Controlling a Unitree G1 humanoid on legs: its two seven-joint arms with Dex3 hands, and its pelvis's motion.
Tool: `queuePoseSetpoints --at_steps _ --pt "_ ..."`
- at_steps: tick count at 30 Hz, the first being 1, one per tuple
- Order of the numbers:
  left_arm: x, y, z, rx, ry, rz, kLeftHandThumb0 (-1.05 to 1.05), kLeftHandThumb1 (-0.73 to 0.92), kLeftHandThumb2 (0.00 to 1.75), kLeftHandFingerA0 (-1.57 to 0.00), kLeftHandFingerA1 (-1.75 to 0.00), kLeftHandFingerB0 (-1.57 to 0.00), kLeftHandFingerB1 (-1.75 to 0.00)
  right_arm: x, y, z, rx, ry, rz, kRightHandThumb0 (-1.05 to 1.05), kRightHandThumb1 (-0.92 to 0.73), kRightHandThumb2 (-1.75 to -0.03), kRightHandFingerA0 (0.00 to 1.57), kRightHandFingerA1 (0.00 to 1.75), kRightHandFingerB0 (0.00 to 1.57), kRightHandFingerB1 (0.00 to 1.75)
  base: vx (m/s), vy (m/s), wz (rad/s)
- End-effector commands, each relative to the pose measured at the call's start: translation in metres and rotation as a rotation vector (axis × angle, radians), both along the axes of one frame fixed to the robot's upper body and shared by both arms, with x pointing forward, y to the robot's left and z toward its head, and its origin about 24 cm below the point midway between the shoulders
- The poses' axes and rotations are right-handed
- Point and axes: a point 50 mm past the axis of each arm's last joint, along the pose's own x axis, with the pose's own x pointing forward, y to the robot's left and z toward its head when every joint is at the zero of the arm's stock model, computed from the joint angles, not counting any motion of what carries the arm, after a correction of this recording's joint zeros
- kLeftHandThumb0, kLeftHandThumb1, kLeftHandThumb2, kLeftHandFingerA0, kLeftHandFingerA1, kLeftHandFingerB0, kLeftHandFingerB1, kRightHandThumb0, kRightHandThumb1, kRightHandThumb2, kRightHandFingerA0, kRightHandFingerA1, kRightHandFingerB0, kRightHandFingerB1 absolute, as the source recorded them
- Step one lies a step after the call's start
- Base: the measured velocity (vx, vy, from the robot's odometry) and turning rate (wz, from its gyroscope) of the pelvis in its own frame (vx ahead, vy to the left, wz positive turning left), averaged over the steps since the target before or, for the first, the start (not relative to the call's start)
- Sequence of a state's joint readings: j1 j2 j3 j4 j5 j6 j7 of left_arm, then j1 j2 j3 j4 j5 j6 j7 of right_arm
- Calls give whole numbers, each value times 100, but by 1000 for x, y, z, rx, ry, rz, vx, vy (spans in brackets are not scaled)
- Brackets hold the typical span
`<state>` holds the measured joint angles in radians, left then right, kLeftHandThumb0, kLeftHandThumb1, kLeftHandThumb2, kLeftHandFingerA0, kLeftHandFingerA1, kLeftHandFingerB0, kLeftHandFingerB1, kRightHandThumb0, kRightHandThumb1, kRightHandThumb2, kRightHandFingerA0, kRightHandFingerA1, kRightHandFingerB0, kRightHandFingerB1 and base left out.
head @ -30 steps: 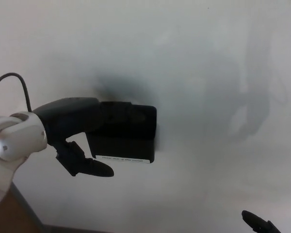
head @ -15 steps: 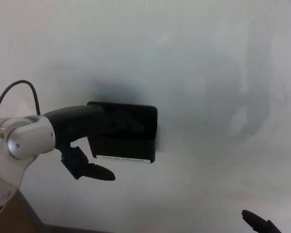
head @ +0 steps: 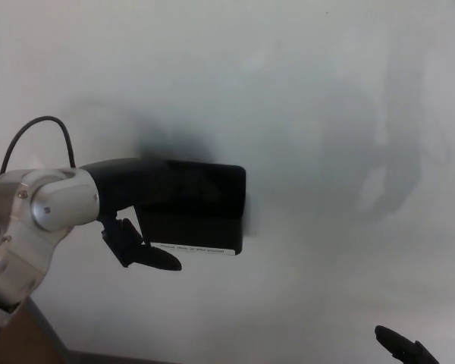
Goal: A magnetic marker holder is on the left hand side of the white board, the robot put the index and middle finger into the opening of the container and pull off the magnetic holder and hand it to a human on the left hand side.
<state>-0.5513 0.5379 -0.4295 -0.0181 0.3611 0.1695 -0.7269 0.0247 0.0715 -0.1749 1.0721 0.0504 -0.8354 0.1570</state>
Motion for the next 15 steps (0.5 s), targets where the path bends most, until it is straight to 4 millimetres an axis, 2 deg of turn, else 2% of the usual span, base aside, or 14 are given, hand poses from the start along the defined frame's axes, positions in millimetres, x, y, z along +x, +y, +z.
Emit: queuePoseSetpoints --at_steps 1,5,6,7,9,10,13,14,15 --pt "7 -5 7 71 -53 -5 -79 54 59 -27 -32 -14 -26 1 -6 2 -56 -7 -4 -63 -72 -62 68 46 44 38 0 0 0" --pt "7 -6 7 79 -55 -5 -79 54 59 -27 -32 -14 -26 1 -5 2 -60 -7 -7 -63 -72 -62 68 46 44 38 0 0 0" --pt "8 -7 9 82 -62 -8 -79 45 80 -22 -41 -11 -35 2 -5 2 -64 -10 -3 -65 -59 -91 58 58 38 50 0 0 0" --pt "10 -9 12 87 -73 -14 -79 44 80 -23 -42 -11 -35 3 -5 3 -73 -12 3 -66 -60 -92 60 59 39 51 0 0 0" --pt "10 -10 13 91 -78 -17 -79 44 80 -23 -42 -11 -35 3 -5 3 -80 -11 6 -66 -60 -92 60 59 39 51 0 0 0" --pt "11 -11 13 93 -83 -21 -79 44 81 -26 -43 -8 -34 3 -5 3 -68 -12 3 -62 -73 -62 67 46 44 38 0 0 0" --pt "13 -11 15 108 -82 -29 -81 45 82 -26 -43 -9 -34 6 -4 4 -80 -15 7 -63 -73 -62 68 45 44 38 0 0 0" --pt "13 -11 14 133 -82 -41 -81 54 58 -33 -33 -16 -26 6 -4 4 -66 -18 3 -62 -73 -62 68 46 44 38 0 0 0" --pt "13 -11 13 160 -73 -47 -79 54 58 -30 -33 -15 -26 7 -4 4 -58 -20 0 -65 -59 -91 59 59 39 51 0 0 0"
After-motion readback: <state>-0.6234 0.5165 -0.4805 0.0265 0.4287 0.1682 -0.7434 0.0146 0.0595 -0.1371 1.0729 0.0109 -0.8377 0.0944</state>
